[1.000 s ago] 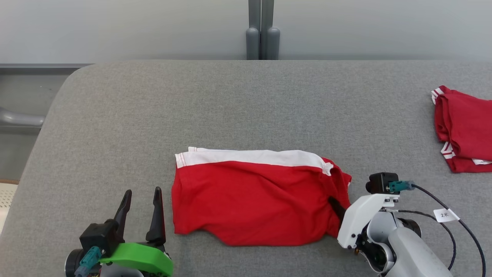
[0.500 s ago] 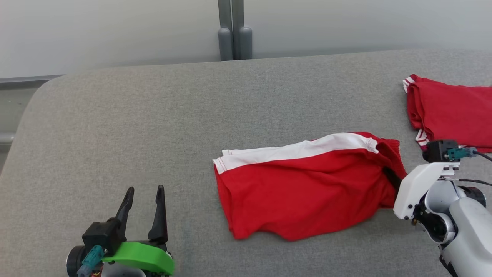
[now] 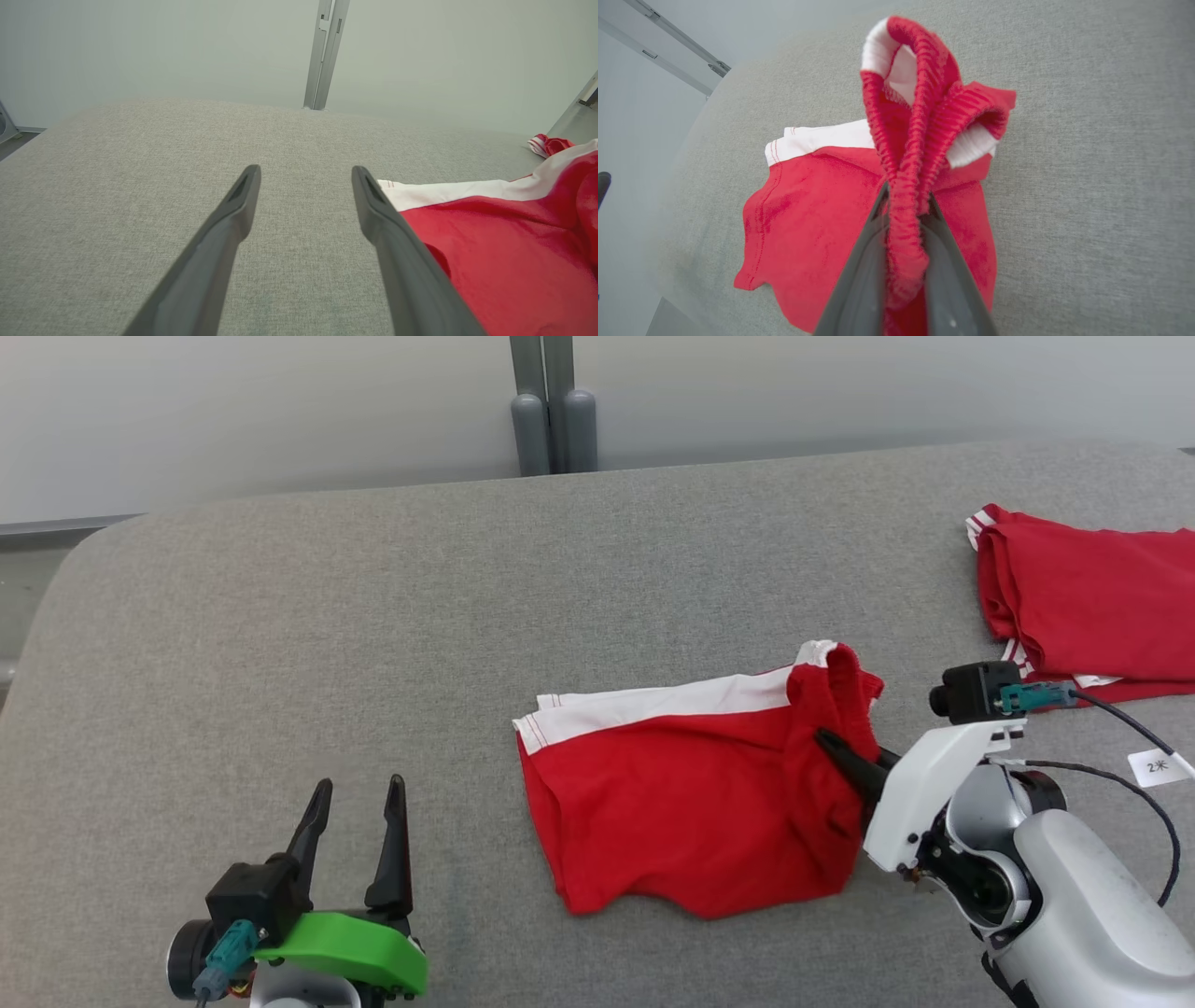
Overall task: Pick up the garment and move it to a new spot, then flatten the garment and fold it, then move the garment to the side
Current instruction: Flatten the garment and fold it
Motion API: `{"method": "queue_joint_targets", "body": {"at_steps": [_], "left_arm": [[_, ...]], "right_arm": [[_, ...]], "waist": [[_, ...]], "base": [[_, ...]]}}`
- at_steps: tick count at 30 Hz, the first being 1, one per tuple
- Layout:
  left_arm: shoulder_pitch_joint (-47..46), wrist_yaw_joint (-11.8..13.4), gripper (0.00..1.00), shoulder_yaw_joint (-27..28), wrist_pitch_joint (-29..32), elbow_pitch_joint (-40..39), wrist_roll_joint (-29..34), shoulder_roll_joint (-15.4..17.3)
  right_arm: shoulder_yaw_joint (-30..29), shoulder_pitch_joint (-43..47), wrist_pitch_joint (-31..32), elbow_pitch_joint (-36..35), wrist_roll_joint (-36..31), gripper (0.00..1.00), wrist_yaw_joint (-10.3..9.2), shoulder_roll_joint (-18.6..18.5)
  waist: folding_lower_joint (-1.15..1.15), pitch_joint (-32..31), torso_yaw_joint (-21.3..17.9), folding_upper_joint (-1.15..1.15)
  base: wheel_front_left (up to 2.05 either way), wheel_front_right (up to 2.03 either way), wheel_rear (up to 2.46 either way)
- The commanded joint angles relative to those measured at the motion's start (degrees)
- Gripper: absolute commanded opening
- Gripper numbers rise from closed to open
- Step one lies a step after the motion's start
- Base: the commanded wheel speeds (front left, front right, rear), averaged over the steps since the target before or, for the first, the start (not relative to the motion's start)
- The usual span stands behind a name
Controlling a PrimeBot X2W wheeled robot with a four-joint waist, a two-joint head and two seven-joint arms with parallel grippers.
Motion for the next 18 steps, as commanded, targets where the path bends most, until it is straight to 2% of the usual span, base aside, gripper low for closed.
{"method": "queue_joint_targets", "body": {"at_steps": [1,9,18], "left_arm": [[-0.68,-0.19,1.0,0.22,-0.15,0.21,0.41,-0.09],[-0.59,-0.59,1.0,0.35,-0.15,0.45,0.51,-0.53],[-1.15,-1.05,1.0,0.44,-0.15,0.72,0.75,-1.44]], "right_arm": [[0.71,0.7,0.19,-1.31,0.73,0.0,0.01,0.47],[5.6,0.5,0.98,-5.39,3.95,0.0,0.01,4.84],[9.53,-1.68,-0.33,0.6,3.11,0.0,0.01,9.38]], "waist": [[0.0,-0.37,0.55,0.0],[0.0,-1.18,2.88,0.0],[0.0,-1.04,6.09,0.0]], "base": [[0.0,0.0,0.0],[0.0,0.0,0.0],[0.0,0.0,0.0]]}}
